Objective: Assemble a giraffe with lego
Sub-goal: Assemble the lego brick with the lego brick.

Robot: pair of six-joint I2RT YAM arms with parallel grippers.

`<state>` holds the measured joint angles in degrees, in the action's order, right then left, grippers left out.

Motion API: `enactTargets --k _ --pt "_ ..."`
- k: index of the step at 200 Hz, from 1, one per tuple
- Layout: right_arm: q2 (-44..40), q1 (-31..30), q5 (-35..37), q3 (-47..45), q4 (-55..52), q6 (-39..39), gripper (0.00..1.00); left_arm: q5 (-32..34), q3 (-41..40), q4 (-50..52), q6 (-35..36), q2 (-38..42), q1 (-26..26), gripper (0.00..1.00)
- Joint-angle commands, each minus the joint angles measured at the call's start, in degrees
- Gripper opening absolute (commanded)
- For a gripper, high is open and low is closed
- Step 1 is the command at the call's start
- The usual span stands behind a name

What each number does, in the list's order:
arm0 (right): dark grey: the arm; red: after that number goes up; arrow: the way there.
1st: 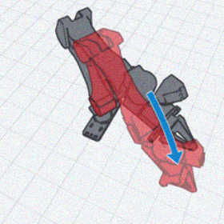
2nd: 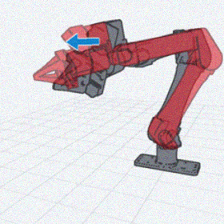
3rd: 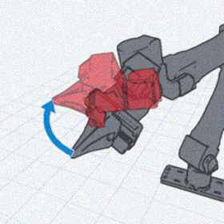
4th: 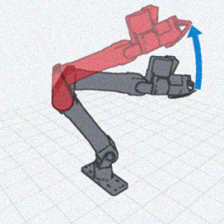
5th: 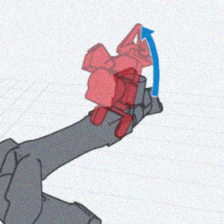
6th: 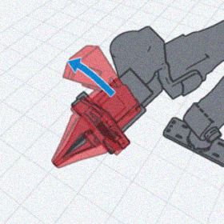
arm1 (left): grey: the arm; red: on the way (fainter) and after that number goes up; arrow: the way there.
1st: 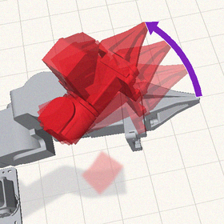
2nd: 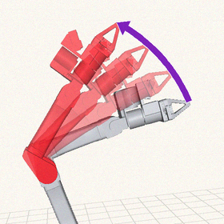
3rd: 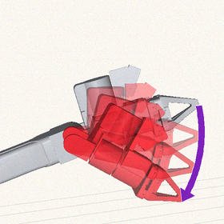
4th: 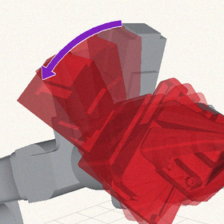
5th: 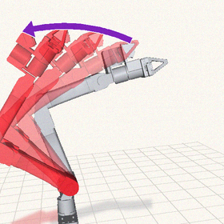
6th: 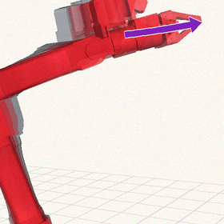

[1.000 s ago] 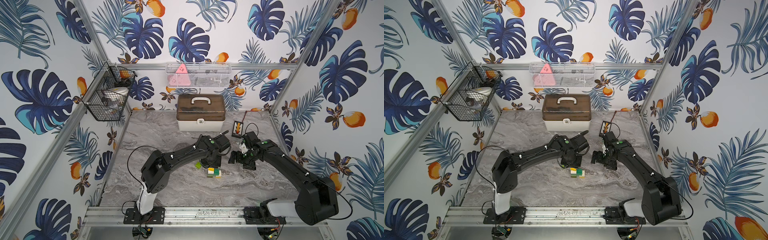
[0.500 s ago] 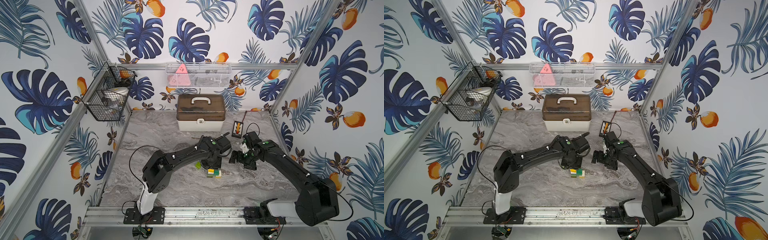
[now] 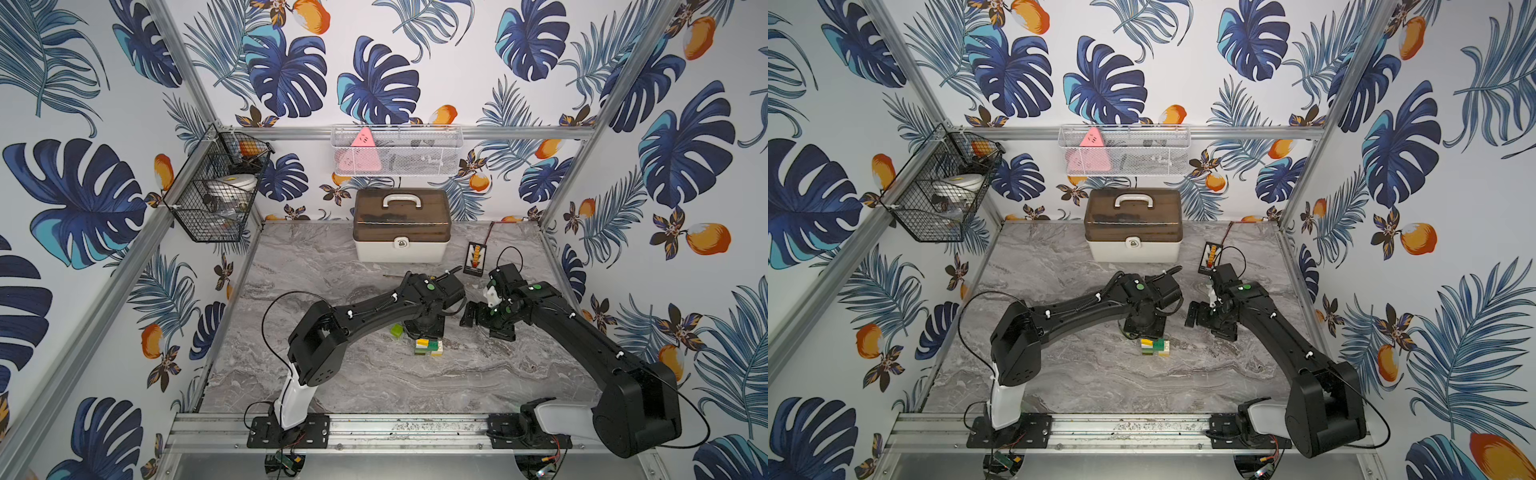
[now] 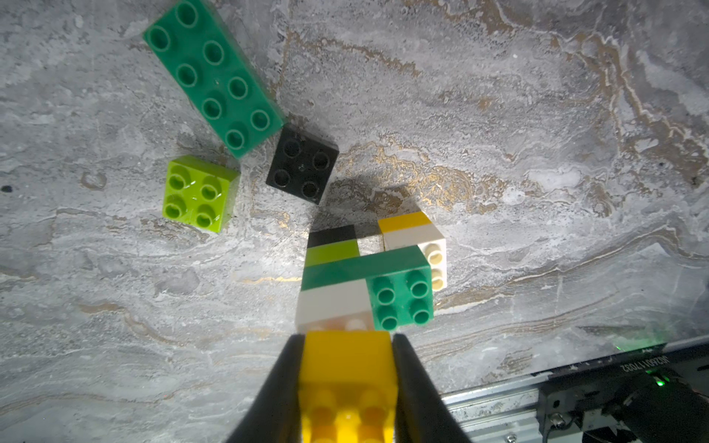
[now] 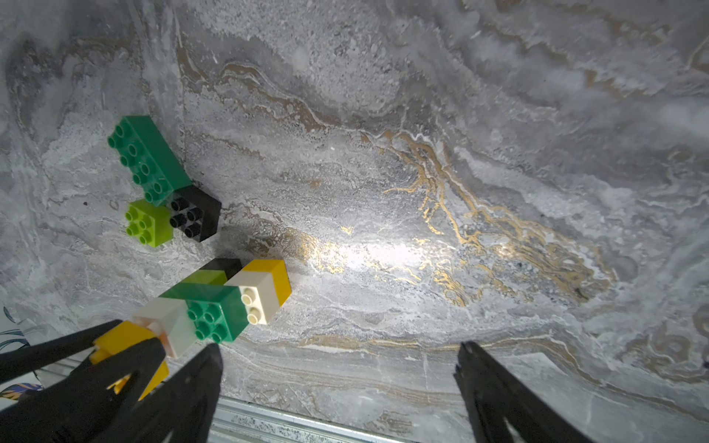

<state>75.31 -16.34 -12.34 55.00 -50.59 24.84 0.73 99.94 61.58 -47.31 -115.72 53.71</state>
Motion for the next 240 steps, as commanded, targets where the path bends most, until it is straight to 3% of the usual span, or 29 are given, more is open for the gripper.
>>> enactTargets --k 1,97,240 --pt "-0.60 0.17 -0.12 -0.33 0.48 -0.32 0.98 1.45 0.78 2.72 -1.88 -1.23 0.34 0.27" --pt "-0.32 0.78 -1.54 -0.24 0.45 -2.05 0.98 4.96 2.02 4.25 -4.79 -1.00 1.13 0.27" --pt "-0.27 0.87 -2.12 0.13 0.05 -2.52 0.98 4.94 2.58 3.30 -5.75 -0.47 1.37 0.26"
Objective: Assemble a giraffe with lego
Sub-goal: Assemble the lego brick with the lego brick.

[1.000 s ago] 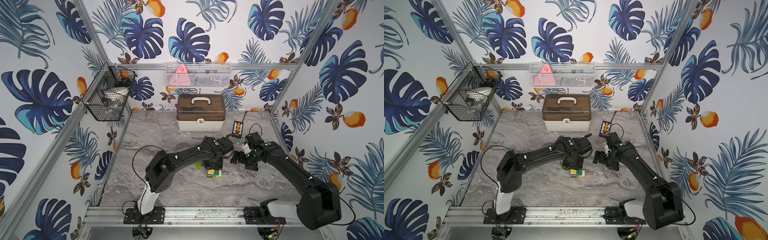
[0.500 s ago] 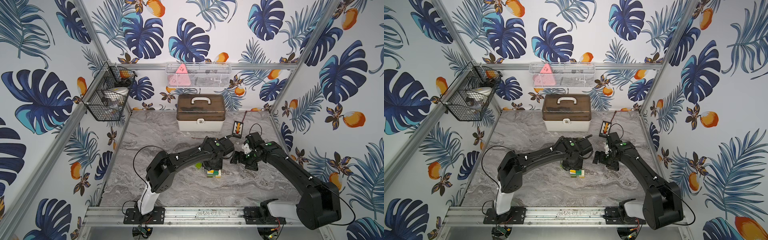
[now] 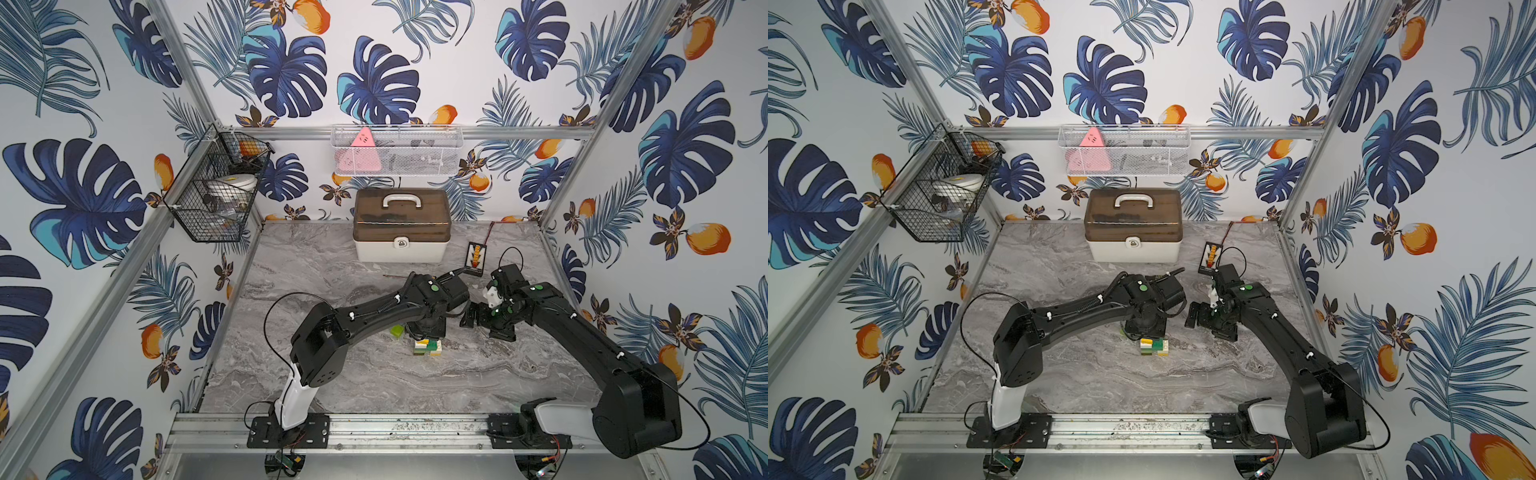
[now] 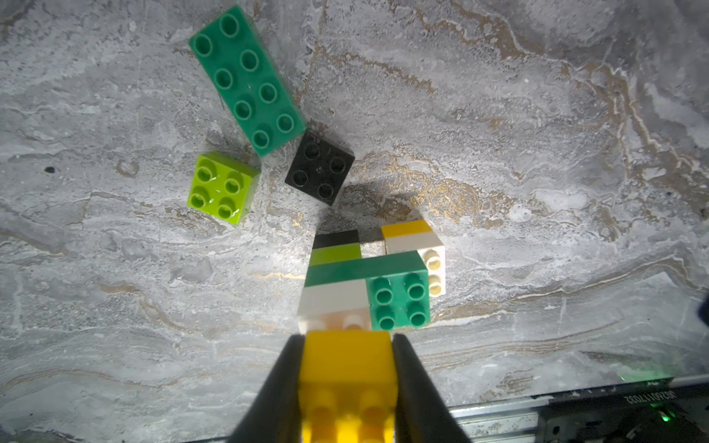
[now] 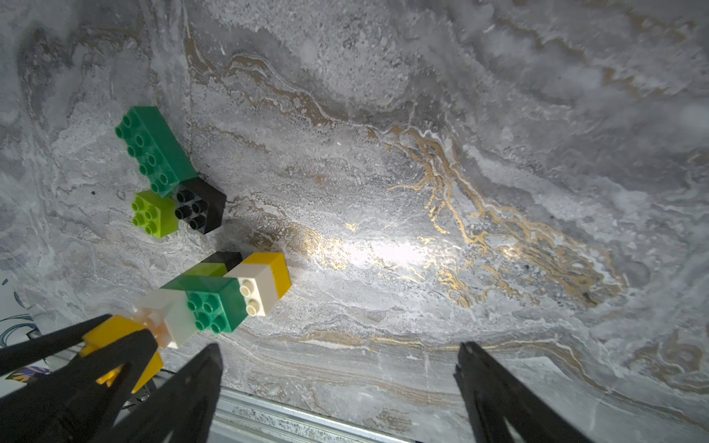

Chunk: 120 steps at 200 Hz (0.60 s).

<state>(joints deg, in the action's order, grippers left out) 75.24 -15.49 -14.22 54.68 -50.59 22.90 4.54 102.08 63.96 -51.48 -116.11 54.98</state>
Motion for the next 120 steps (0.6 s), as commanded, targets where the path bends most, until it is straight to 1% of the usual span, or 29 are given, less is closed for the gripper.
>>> enactTargets --k 1,120 --pt "-0.24 0.02 -0.26 0.44 0.10 -0.61 0.98 1.16 0.42 0.86 -1.59 -0.08 0.11 0.26" --pt "0.13 0.02 -2.48 -0.27 1.46 -0.57 0.99 1.88 -1.14 0.80 -2.96 0.12 -0.22 0.27"
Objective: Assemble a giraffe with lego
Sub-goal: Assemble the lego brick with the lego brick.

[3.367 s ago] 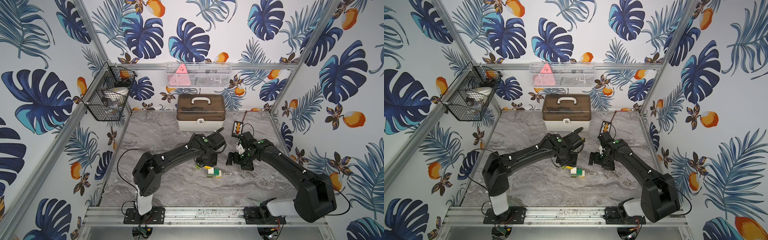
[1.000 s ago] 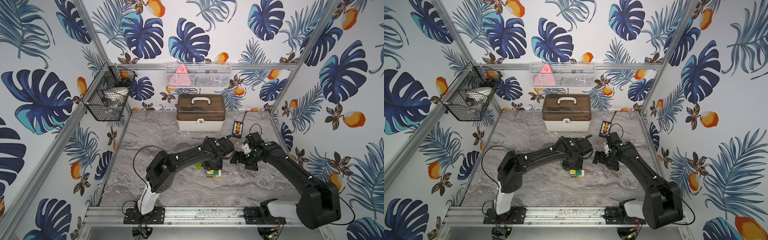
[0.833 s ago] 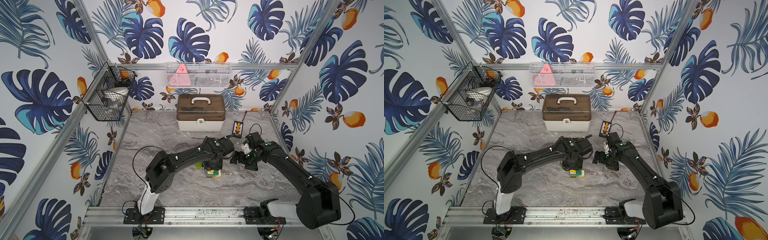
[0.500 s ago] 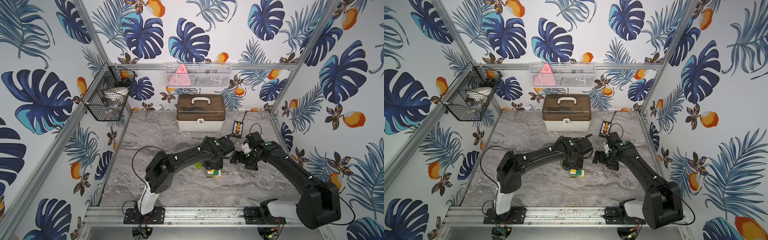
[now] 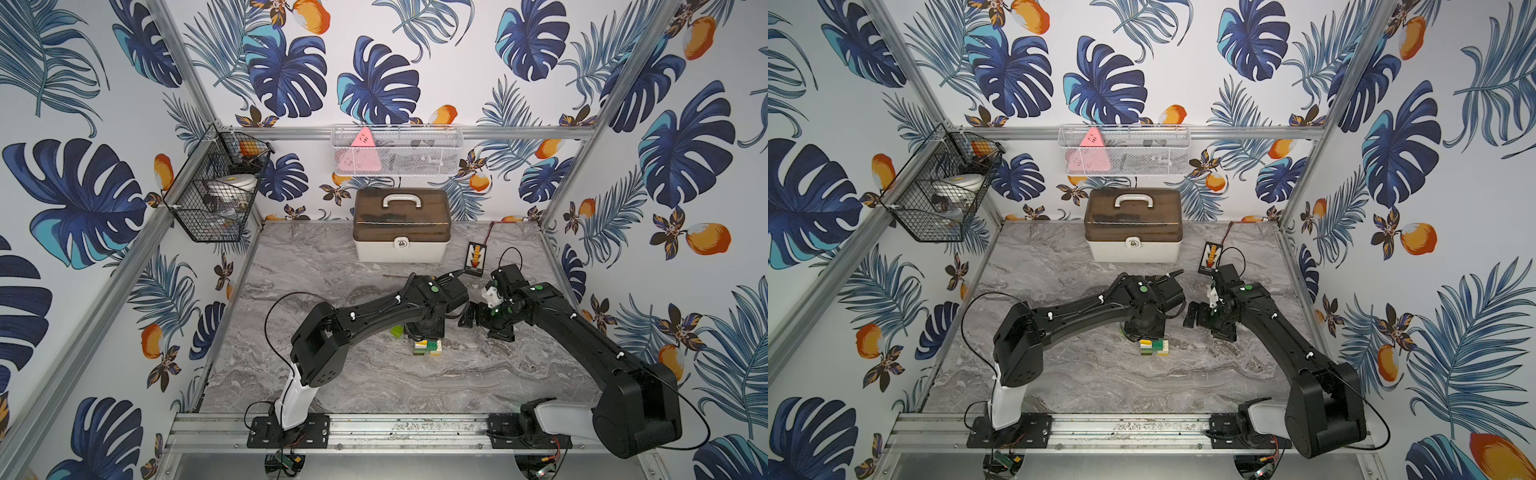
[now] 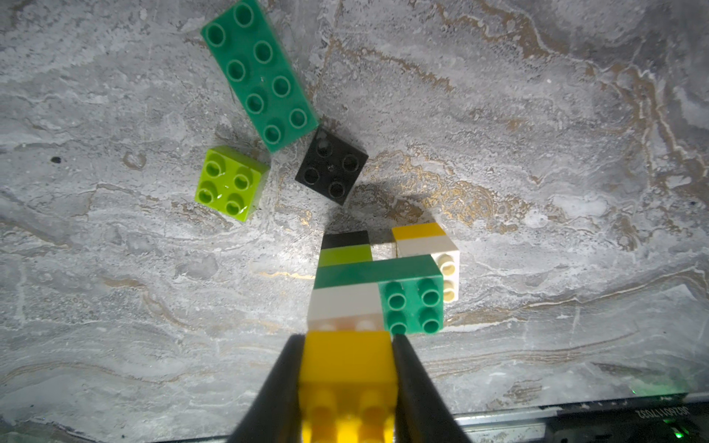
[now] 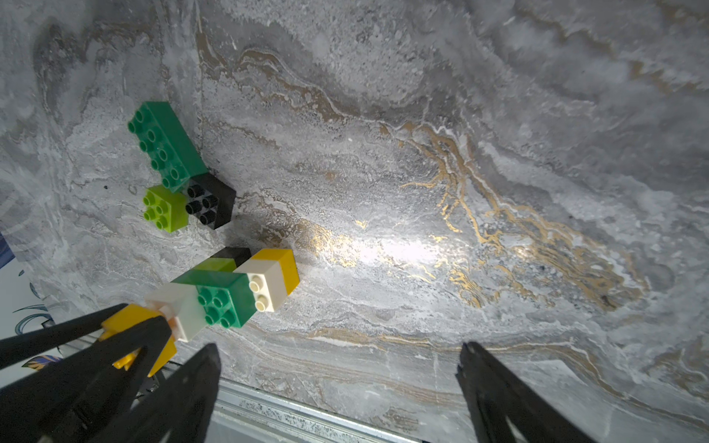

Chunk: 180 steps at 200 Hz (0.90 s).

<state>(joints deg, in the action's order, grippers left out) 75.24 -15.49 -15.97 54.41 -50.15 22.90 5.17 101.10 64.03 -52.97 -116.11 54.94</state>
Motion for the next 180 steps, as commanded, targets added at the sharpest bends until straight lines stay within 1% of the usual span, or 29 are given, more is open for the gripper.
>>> enactTargets --k 1,100,180 --pt "0.10 0.02 -0.73 0.04 1.02 -0.57 0.99 1.25 -0.22 0.70 -1.50 0.11 -0.13 0.27" --pt "-0.22 0.03 -0.21 0.02 0.93 -0.74 0.99 -1.33 -3.54 -1.19 -2.76 0.01 -0.80 0.28" --pt "-0.53 0.03 -0.38 -0.18 1.20 -0.75 1.00 0.08 -2.36 0.39 -3.45 -1.48 -0.93 0.28"
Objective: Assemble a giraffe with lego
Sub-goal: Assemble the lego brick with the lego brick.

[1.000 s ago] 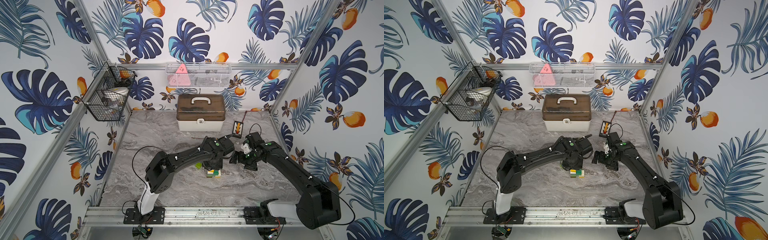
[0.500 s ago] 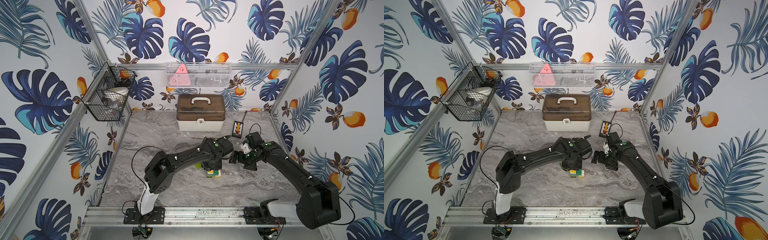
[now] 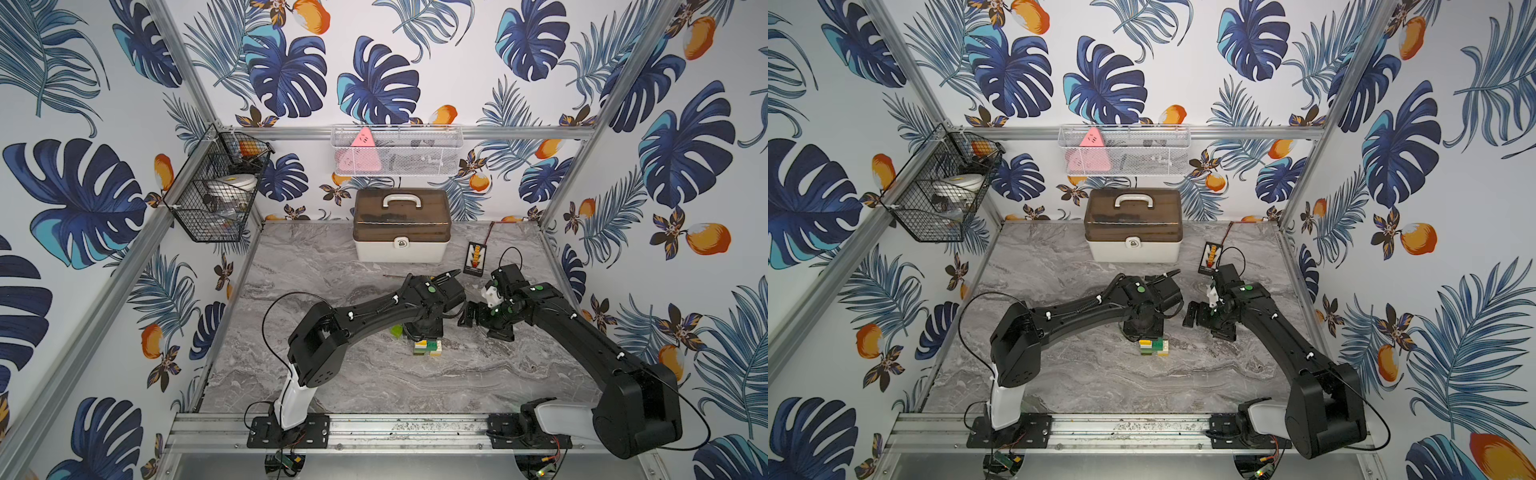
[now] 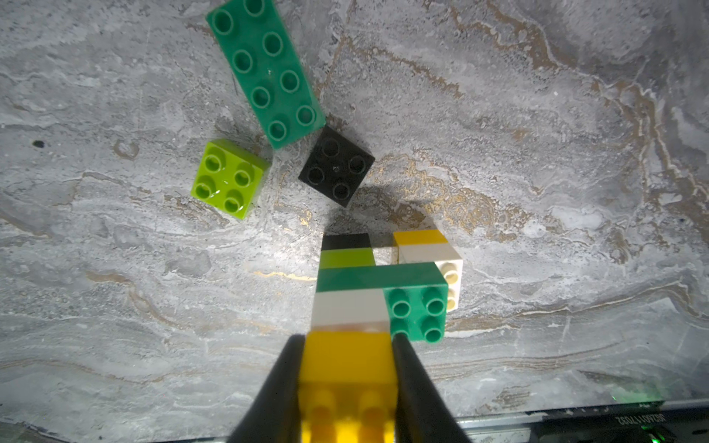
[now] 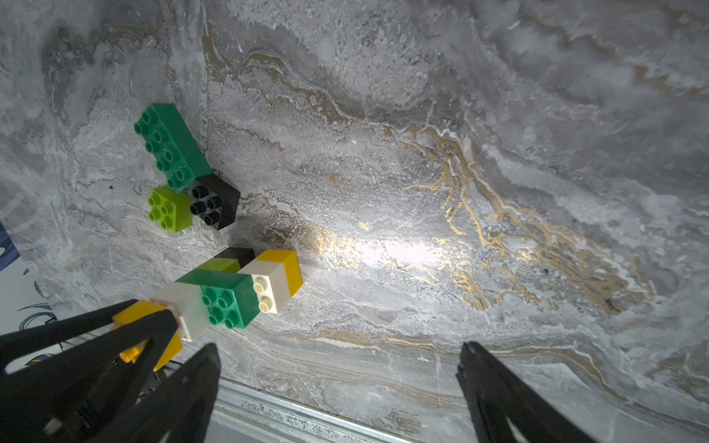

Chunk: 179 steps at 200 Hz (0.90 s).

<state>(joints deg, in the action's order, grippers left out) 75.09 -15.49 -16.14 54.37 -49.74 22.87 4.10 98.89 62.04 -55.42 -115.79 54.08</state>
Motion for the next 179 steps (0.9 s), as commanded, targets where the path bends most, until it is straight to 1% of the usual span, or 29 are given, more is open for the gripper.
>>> enactTargets --k 1,34,63,93,116,150,179 --pt "-0.38 0.02 -0.21 -0.14 0.78 -0.72 1.00 1.16 -0.13 2.38 -1.00 -1.85 -0.10 0.28" --pt "-0.35 0.10 -0.38 -0.53 1.13 -0.81 0.99 -0.39 -2.18 0.63 -1.69 -1.46 -0.30 0.29" --pt "-0.47 0.14 -0.34 -0.64 1.20 -0.81 1.00 0.06 -1.71 1.16 -1.31 -1.85 -0.30 0.29" --pt "-0.28 0.12 -0.48 -0.65 1.24 -0.90 0.99 -3.55 -5.56 -2.75 -2.32 -0.89 -0.82 0.27" --pt "-0.26 0.12 -0.29 -0.64 1.22 -0.90 0.99 -2.77 -4.52 -2.02 -1.70 -1.17 -0.91 0.27" --pt "0.05 0.10 -0.47 -0.45 1.35 -0.90 0.99 0.86 -0.77 1.53 0.13 -2.64 -0.65 0.27" --pt "0.15 0.11 -0.47 -0.41 1.41 -0.90 0.99 0.85 -1.73 1.51 0.49 -3.12 -0.56 0.27"
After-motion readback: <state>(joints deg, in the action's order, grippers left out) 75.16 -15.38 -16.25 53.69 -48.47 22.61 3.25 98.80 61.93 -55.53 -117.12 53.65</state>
